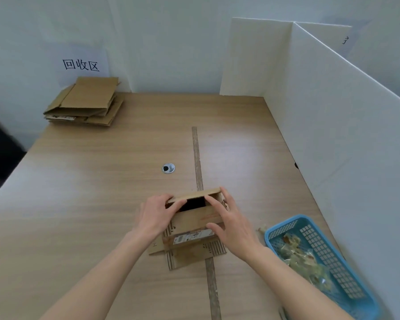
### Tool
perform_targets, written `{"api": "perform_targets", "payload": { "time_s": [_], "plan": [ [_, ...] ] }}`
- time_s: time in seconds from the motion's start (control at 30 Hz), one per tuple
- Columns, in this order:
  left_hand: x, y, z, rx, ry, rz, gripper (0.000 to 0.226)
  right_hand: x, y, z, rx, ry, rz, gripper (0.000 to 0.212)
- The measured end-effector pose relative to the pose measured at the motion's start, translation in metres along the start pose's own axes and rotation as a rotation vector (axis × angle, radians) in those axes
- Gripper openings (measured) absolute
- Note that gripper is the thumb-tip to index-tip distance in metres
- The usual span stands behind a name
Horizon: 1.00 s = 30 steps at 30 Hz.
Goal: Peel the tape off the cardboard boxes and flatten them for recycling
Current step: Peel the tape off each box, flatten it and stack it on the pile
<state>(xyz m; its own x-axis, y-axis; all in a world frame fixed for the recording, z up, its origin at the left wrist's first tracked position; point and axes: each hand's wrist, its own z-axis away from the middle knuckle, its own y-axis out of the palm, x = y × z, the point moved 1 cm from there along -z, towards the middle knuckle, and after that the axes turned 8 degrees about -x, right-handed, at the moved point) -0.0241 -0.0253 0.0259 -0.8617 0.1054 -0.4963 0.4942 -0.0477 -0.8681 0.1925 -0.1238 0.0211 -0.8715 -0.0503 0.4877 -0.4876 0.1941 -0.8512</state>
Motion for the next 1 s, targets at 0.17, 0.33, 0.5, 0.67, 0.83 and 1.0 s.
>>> {"api": "perform_targets", "payload": {
  "time_s": [0.17,0.33,0.5,0.67,0.83,1.0],
  "plan": [
    [0.001,-0.005,-0.014,-0.022,-0.054,0.025,0.082,-0.008,-0.001,-0.004,0.045,0.001,0.053,0.078],
    [-0.001,-0.003,-0.014,-0.11,-0.116,-0.045,0.089,-0.009,-0.003,-0.019,0.073,0.015,0.019,0.062],
    [-0.002,0.006,-0.014,-0.126,-0.203,-0.049,0.081,-0.003,0.001,-0.015,-0.047,-0.118,0.042,0.039],
    [-0.011,0.006,-0.012,-0.059,-0.252,0.002,0.087,-0.011,0.013,0.01,0.043,-0.103,-0.033,0.042],
    [-0.023,0.012,0.012,-0.083,-0.228,0.007,0.127,-0.006,0.012,0.02,0.208,0.104,-0.305,0.056],
    [-0.022,0.017,0.009,-0.111,-0.2,0.109,0.114,0.012,0.004,-0.015,-0.086,0.385,-0.113,0.08]
  ]
}}
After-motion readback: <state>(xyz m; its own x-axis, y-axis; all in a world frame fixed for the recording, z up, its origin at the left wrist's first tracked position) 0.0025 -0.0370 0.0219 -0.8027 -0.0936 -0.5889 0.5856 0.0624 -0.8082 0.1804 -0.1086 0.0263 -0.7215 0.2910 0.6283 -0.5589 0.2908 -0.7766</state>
